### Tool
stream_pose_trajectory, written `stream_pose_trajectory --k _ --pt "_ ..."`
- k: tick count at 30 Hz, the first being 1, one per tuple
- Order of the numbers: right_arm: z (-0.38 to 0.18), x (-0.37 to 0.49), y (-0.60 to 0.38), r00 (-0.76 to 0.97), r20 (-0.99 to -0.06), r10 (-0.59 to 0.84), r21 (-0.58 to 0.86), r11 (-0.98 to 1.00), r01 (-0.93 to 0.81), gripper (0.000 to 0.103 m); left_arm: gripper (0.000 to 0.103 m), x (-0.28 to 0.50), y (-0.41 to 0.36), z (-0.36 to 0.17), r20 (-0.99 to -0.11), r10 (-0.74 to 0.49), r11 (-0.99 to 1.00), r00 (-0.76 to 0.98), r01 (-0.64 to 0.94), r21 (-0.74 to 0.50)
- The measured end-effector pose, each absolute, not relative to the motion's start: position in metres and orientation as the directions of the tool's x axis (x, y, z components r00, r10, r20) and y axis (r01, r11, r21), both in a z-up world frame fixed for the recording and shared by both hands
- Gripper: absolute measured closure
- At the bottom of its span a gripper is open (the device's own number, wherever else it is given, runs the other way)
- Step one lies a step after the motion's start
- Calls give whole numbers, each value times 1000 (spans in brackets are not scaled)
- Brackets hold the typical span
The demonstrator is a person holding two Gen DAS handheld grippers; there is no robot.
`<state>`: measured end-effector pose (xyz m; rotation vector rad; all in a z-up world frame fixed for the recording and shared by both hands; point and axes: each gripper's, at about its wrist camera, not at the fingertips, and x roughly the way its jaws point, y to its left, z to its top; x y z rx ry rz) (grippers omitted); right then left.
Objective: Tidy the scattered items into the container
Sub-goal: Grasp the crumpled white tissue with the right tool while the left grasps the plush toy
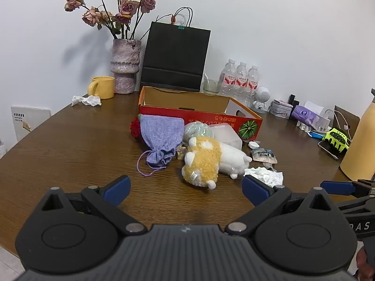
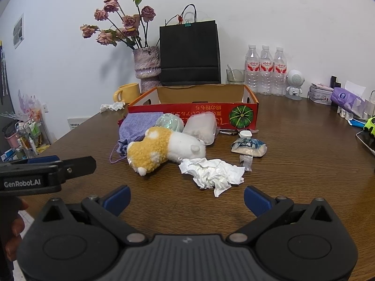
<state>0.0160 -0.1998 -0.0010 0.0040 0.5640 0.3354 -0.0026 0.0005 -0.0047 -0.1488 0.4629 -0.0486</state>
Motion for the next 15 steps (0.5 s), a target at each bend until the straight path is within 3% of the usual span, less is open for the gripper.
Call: stream_pose_trajectory --k 15 --pt "-5 17 -200 785 -532 316 101 945 -312 0 0 -2 0 -8 -452 -82 988 888 13 -154"
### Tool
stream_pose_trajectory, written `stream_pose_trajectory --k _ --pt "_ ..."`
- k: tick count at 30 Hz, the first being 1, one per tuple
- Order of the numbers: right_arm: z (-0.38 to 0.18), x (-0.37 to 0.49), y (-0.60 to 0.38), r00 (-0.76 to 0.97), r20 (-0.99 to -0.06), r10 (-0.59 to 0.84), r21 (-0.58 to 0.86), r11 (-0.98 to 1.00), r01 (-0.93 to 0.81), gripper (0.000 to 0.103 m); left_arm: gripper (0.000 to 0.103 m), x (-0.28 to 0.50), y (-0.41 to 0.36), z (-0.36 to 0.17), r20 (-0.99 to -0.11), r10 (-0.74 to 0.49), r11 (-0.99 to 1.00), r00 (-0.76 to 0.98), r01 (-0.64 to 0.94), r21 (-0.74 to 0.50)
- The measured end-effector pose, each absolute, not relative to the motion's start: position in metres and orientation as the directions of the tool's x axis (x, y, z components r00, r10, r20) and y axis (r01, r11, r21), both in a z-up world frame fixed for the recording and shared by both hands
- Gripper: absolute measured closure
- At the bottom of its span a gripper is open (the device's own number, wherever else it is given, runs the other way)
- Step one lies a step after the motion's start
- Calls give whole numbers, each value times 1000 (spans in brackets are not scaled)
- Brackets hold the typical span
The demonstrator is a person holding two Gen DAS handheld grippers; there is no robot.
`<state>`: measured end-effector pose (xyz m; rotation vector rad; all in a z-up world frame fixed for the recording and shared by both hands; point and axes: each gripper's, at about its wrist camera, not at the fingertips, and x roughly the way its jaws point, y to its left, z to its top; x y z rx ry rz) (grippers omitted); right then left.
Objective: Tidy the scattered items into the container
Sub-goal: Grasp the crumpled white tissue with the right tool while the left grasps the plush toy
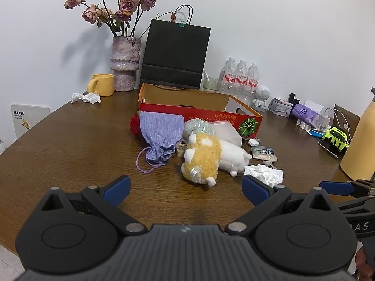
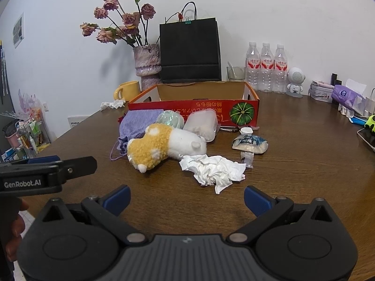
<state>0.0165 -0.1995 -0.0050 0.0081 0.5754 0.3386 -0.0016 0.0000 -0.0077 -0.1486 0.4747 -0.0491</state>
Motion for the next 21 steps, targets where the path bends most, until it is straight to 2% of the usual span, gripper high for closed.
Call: stream_pose_trajectory --k 9,17,21 --pt "-12 40 -206 791 -539 288 80 953 -293 0 0 27 -7 -10 -477 -133 985 869 63 -160" --pt "-25 86 -202 788 -560 256 39 958 -284 1 0 85 -15 -17 -512 -139 986 848 69 -154" --pt "-33 108 -196 773 -578 261 23 952 -304 7 8 111 -18 -25 -547 -152 985 823 79 -154"
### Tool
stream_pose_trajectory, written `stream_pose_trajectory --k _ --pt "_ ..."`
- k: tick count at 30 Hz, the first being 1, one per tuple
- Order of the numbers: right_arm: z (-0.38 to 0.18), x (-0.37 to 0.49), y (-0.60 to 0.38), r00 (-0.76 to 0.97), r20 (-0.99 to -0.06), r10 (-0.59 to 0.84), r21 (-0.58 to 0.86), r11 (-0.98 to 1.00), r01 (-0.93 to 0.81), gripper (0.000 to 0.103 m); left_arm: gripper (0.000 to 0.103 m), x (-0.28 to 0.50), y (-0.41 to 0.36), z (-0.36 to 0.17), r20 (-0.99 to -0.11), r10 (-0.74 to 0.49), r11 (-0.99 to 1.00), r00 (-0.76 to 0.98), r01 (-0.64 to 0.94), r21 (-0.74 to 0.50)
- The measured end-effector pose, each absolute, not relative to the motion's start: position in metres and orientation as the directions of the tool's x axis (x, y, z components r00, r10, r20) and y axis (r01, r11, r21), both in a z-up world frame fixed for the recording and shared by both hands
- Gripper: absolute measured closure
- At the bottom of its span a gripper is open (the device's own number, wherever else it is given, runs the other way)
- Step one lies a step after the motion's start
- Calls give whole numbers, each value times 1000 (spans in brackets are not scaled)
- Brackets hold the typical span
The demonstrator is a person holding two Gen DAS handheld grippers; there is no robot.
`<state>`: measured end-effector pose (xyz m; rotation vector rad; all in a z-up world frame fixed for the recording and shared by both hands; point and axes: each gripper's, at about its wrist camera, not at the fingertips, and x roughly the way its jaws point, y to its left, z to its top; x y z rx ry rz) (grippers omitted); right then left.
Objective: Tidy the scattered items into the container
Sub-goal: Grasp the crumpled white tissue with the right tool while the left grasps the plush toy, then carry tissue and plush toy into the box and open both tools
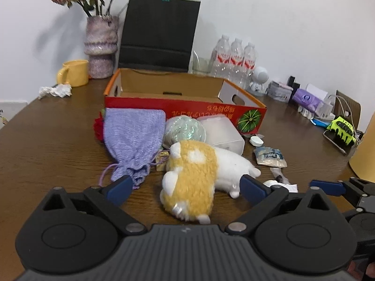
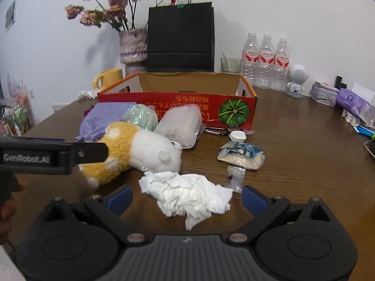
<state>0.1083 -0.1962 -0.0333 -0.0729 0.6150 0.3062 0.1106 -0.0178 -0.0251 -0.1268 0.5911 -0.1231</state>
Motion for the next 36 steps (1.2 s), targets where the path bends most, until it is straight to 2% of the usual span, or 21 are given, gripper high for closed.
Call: stream_pose_trajectory --k 4,5,7,8,9,12,24,30,36 --pt "-40 123 -195 753 -593 284 49 947 -318 20 22 129 -23 -37 -590 -175 982 788 97 -161" --pt "-42 125 -195 747 -598 292 55 944 -325 22 30 132 -24 -40 -599 -178 982 781 101 -160" --pt "-46 127 -195 731 -609 307 66 938 -340 39 40 135 -26 -44 -610 -173 984 773 104 -147" --pt "-48 128 -196 721 -615 318 73 934 -350 46 49 136 -27 -46 -613 -177 983 770 111 -145" --pt "-49 127 -197 717 -615 328 81 931 -357 59 50 136 -27 -47 -611 -184 982 770 117 -148" --pt "-49 124 -203 725 -593 350 104 926 -362 71 53 132 -27 -47 -593 -195 980 781 131 -150" --pt "-34 112 -218 757 -532 379 154 923 -353 73 55 115 -26 -30 -516 -226 972 826 153 -179" --pt "-5 115 -219 795 -455 401 149 915 -376 73 55 113 -21 2 -427 -236 967 873 168 -190" --pt "38 159 -215 840 -357 409 141 912 -384 73 55 150 -9 44 -328 -204 968 922 140 -207"
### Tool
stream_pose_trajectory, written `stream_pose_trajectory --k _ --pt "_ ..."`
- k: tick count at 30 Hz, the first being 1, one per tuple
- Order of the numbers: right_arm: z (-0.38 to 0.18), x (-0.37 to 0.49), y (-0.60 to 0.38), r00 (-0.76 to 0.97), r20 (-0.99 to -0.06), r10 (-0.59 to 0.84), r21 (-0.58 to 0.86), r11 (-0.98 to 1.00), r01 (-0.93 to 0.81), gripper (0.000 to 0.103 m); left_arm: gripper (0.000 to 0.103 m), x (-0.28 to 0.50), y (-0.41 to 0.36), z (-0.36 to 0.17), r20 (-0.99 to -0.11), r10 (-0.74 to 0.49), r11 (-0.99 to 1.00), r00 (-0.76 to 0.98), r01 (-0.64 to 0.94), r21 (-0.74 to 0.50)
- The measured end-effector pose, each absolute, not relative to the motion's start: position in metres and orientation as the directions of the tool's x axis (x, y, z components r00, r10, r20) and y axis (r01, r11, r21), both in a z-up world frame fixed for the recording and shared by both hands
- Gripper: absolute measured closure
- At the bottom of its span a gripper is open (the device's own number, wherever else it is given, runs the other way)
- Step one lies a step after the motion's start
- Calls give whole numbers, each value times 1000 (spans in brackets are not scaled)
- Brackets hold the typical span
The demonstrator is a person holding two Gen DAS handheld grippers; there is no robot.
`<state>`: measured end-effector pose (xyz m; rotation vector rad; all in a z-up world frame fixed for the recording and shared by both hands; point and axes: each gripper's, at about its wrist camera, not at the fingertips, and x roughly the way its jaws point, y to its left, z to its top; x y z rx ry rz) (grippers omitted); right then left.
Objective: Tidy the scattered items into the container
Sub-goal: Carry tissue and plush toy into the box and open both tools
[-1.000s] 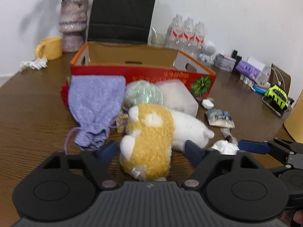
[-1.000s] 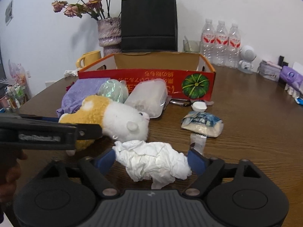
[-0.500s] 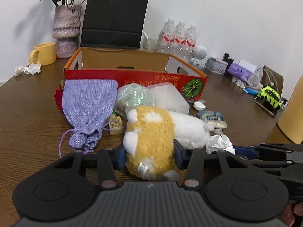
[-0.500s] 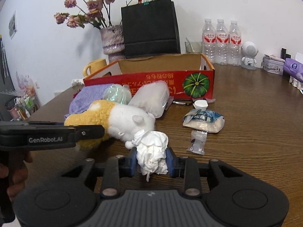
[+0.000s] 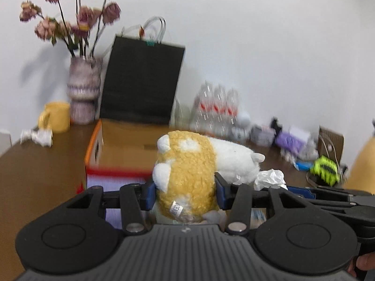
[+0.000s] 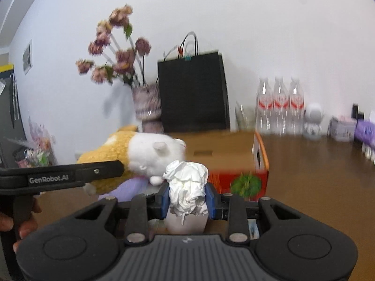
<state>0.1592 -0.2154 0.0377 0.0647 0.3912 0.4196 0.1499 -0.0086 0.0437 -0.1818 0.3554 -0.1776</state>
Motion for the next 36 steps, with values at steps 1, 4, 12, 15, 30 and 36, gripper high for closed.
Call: stream_pose_trajectory --k 1,4,12,15,30,36 --pt "44 171 -214 848 -343 404 141 915 -379 73 55 160 -6 48 -321 -193 969 927 127 -214" --pt "55 207 -209 862 -324 390 146 921 -362 73 54 195 5 55 -324 -174 965 930 95 -244" --pt "37 309 -196 857 -382 347 158 938 -309 73 54 282 18 33 -399 -87 967 913 -18 -254" --pt "19 331 -192 836 -430 340 153 940 -304 73 54 302 24 15 -441 -57 965 896 -63 -254" --pt "5 338 -177 797 -534 283 39 950 -311 0 0 307 13 7 -498 -4 986 867 -81 -148" --pt "16 334 -184 803 -530 274 44 954 -296 0 0 305 15 11 -503 0 982 864 -95 -162"
